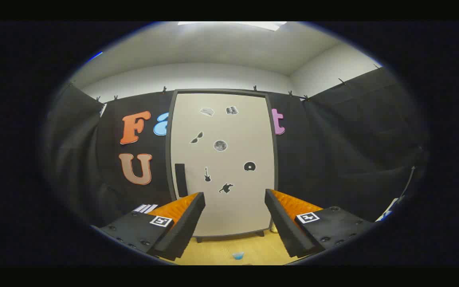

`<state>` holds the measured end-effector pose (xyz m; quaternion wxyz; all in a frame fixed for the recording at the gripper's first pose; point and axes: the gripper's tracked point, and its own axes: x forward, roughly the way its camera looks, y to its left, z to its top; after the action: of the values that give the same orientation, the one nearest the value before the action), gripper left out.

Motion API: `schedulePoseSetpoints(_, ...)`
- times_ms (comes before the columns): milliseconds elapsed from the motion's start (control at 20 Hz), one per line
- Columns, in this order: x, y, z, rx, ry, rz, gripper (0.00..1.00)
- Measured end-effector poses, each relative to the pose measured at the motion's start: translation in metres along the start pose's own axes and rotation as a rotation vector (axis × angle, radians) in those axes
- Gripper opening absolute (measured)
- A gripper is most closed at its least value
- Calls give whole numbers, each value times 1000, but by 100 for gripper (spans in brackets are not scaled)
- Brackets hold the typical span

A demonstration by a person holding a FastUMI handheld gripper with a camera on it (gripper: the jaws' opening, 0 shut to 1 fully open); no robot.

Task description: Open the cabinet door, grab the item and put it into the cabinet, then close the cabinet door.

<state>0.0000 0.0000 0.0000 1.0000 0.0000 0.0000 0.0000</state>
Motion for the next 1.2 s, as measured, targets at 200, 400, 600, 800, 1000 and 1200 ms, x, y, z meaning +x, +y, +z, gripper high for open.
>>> schedulePoseSetpoints(200, 5, 8, 0, -5, 2, 21, 97)
schedulePoseSetpoints(400, 10, 18, -1, -3, 4, 42, 97)
schedulePoseSetpoints(600, 15, 25, -6, 1, 16, 57, 97)
schedulePoseSetpoints(800, 21, 31, -9, -4, 26, 62, 97)
schedulePoseSetpoints(1000, 36, 43, -13, -6, 37, 73, 97)
schedulePoseSetpoints(1200, 66, 68, -17, -13, 54, 107, 97)
